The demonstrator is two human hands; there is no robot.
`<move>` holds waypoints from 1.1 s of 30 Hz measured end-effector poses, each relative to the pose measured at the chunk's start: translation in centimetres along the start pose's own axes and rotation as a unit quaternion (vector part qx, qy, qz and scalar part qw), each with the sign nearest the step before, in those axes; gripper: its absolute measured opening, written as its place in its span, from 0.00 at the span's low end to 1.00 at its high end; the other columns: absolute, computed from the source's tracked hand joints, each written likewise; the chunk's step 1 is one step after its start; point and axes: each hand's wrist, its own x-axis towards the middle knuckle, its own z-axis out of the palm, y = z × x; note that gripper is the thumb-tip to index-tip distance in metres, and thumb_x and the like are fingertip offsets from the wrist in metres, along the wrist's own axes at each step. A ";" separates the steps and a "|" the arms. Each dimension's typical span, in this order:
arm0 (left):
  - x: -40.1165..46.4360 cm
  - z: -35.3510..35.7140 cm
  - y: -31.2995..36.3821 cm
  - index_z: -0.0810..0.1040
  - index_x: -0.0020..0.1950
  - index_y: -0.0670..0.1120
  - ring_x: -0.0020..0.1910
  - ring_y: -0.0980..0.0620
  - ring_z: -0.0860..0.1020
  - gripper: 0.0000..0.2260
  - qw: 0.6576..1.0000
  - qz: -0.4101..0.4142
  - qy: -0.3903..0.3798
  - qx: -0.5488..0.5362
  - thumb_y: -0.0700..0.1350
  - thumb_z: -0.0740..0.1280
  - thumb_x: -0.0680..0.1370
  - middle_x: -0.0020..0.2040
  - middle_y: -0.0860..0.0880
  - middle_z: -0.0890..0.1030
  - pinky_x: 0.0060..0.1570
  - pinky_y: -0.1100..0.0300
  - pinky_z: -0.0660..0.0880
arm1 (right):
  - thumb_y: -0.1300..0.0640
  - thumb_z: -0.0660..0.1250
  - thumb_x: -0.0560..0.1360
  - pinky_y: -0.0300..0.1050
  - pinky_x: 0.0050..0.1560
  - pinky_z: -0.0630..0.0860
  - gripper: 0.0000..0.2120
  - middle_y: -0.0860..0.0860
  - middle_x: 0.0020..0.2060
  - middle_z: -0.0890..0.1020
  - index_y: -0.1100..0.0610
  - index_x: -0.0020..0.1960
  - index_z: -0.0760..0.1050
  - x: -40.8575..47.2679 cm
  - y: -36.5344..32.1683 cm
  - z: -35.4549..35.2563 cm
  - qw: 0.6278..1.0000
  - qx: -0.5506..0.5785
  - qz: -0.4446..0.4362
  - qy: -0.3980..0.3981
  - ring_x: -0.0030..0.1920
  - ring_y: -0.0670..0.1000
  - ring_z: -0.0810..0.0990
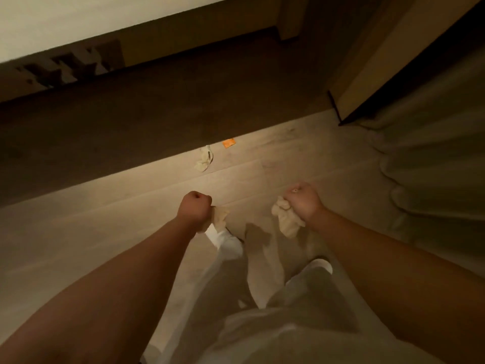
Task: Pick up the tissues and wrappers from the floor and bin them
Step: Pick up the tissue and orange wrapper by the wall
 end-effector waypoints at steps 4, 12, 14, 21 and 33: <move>3.9 -4.2 -1.0 0.78 0.55 0.39 0.36 0.45 0.75 0.11 1.000 -0.017 -0.011 -0.004 0.43 0.60 0.79 0.48 0.39 0.79 0.33 0.58 0.70 | 0.61 0.62 0.78 0.41 0.46 0.69 0.15 0.52 0.38 0.76 0.51 0.34 0.69 1.4 -3.9 4.1 0.999 -0.036 0.002 -0.013 0.45 0.52 0.74; 10.7 -6.0 -1.8 0.73 0.40 0.42 0.25 0.47 0.69 0.08 0.995 -0.044 -0.049 -0.069 0.44 0.65 0.76 0.31 0.42 0.73 0.26 0.62 0.64 | 0.56 0.68 0.77 0.38 0.24 0.75 0.18 0.49 0.15 0.76 0.61 0.31 0.72 6.1 -7.9 8.8 0.999 0.031 0.028 -0.035 0.17 0.46 0.76; 13.7 -5.0 -2.0 0.73 0.40 0.43 0.25 0.47 0.69 0.07 0.994 -0.045 -0.051 -0.081 0.44 0.67 0.75 0.30 0.44 0.73 0.26 0.63 0.64 | 0.55 0.71 0.75 0.41 0.27 0.73 0.19 0.49 0.15 0.76 0.60 0.29 0.73 9.5 -7.8 10.6 0.999 0.013 0.033 -0.028 0.16 0.46 0.75; 28.0 1.2 -5.4 0.81 0.44 0.41 0.27 0.48 0.73 0.07 0.996 -0.044 -0.031 -0.074 0.39 0.64 0.77 0.33 0.45 0.77 0.25 0.63 0.68 | 0.60 0.70 0.72 0.48 0.52 0.77 0.12 0.60 0.48 0.83 0.65 0.52 0.79 25.2 -4.1 18.7 0.988 -0.151 0.015 0.009 0.51 0.60 0.82; 57.0 11.4 -9.3 0.68 0.61 0.49 0.39 0.46 0.82 0.13 0.983 0.092 0.010 0.157 0.48 0.67 0.79 0.48 0.45 0.82 0.33 0.55 0.77 | 0.48 0.72 0.74 0.42 0.36 0.73 0.31 0.51 0.37 0.81 0.56 0.72 0.65 53.8 2.3 30.6 0.977 -0.199 -0.069 0.013 0.35 0.49 0.81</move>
